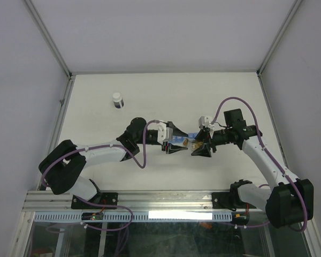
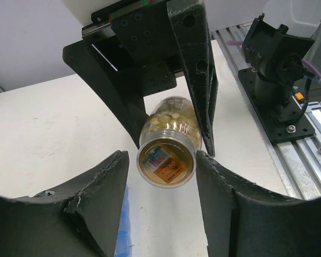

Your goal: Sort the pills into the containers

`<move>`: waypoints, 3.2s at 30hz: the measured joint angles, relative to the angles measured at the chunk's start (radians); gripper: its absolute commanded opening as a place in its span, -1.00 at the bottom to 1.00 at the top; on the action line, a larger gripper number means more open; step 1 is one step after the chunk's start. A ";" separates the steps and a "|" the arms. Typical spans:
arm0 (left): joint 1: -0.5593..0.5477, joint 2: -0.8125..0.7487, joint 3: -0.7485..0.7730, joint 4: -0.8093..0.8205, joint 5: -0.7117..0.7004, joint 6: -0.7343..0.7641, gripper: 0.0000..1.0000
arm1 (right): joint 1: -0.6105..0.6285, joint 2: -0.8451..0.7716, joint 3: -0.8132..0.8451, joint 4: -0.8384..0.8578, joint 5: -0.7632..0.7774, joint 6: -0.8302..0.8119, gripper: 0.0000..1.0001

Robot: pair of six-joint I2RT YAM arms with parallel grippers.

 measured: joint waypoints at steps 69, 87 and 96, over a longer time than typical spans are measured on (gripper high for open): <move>-0.044 -0.102 0.003 -0.178 -0.136 0.148 0.49 | 0.000 0.000 0.000 -0.022 0.000 -0.014 -1.00; -0.039 -0.072 0.058 -0.222 -0.085 0.140 -0.01 | 0.000 0.000 0.000 -0.021 0.001 -0.014 -1.00; -0.033 -0.066 0.074 -0.251 -0.054 0.121 -0.48 | 0.000 0.000 0.000 -0.009 0.001 -0.014 -1.00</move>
